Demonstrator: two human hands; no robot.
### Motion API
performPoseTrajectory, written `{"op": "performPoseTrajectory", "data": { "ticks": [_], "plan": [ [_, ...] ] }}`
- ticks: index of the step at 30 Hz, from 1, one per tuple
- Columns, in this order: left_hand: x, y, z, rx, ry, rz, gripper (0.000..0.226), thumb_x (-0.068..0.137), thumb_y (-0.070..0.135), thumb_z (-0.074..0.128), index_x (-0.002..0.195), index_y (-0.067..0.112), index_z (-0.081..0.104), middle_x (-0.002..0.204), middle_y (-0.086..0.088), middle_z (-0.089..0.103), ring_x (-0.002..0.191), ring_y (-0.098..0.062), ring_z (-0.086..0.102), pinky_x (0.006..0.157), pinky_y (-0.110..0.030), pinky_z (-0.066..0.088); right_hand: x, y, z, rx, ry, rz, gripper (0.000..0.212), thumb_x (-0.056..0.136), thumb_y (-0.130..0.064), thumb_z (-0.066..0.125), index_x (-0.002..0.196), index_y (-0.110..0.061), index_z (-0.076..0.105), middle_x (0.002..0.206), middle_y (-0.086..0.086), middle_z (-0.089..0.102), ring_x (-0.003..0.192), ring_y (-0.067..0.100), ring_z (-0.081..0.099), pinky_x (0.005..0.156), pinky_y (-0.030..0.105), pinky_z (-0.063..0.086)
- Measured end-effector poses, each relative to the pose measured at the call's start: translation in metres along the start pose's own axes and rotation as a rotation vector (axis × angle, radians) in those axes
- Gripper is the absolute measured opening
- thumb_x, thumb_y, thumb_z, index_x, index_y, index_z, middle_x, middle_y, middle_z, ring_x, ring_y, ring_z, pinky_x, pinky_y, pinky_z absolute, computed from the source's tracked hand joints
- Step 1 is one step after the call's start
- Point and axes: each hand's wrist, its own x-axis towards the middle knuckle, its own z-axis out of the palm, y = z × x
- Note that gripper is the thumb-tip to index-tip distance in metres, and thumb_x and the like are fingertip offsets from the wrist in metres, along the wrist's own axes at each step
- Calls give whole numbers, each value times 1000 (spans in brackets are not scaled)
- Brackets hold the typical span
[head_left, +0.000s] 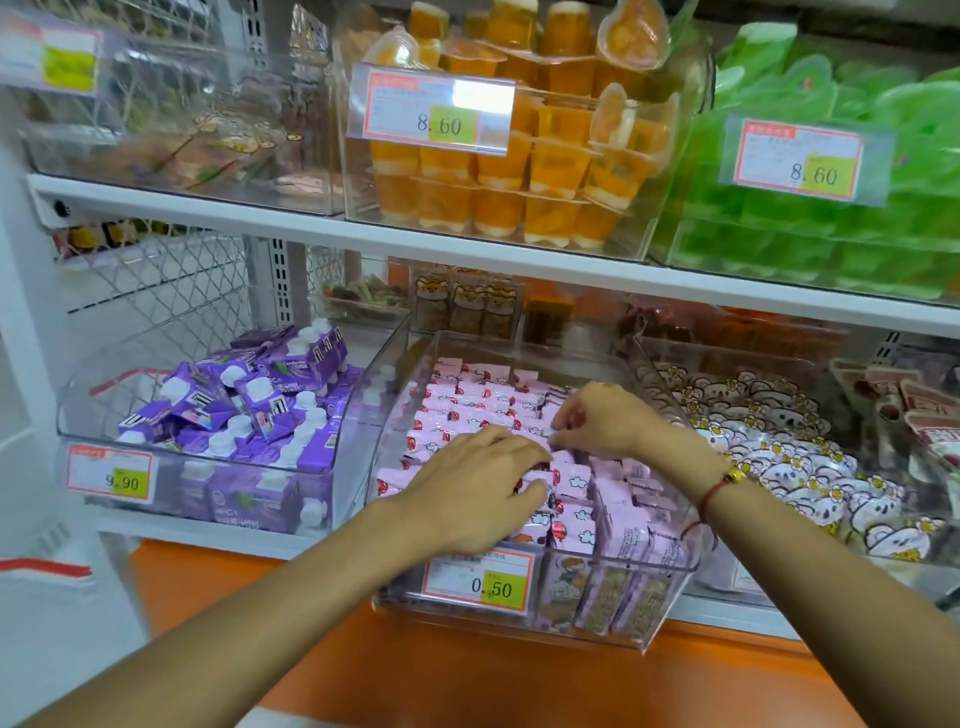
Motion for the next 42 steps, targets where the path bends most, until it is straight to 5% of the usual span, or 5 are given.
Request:
{"op": "performPoseTrajectory", "data": {
  "ticks": [7, 19, 29, 37, 42],
  "plan": [
    [-1, 0, 1, 14, -19, -11, 46, 99, 39, 31, 141, 23, 38, 144, 6, 43, 128, -13, 31, 102, -33, 30, 3, 3, 2, -27, 46, -32, 14, 84, -20, 64, 83, -9, 75, 91, 5, 74, 86, 21, 66, 80, 39, 55],
    [-3, 5, -5, -182, 174, -69, 35, 97, 29, 40, 132, 30, 45, 119, 7, 58, 101, -11, 54, 79, -34, 48, -62, 0, -12, 635, 943, -30, 14, 97, -22, 48, 89, -14, 56, 72, -1, 63, 67, 25, 63, 61, 40, 51],
    [-12, 29, -24, -719, 476, -51, 36, 82, 30, 71, 111, 41, 54, 111, 23, 58, 95, 4, 57, 68, -14, 50, -74, -13, -6, 1377, 558, 172, 19, 98, -16, 46, 92, -9, 63, 88, 9, 68, 73, 14, 66, 55, 16, 52],
    [-12, 19, -32, -935, 632, -329, 7, 82, 41, 68, 83, 35, 71, 81, 12, 73, 75, -2, 68, 63, -18, 49, -89, -19, -6, 482, 566, -338, 50, 87, -19, 57, 134, -29, 44, 130, -14, 47, 125, 6, 37, 103, 26, 29],
    [-13, 25, -33, -955, 567, -292, 28, 84, 47, 61, 100, 25, 70, 81, 5, 74, 78, -14, 70, 67, -27, 54, -85, -25, 3, 257, 585, -353, 38, 89, -29, 62, 127, -26, 56, 106, -12, 59, 98, 9, 48, 80, 27, 36]
  ]
}}
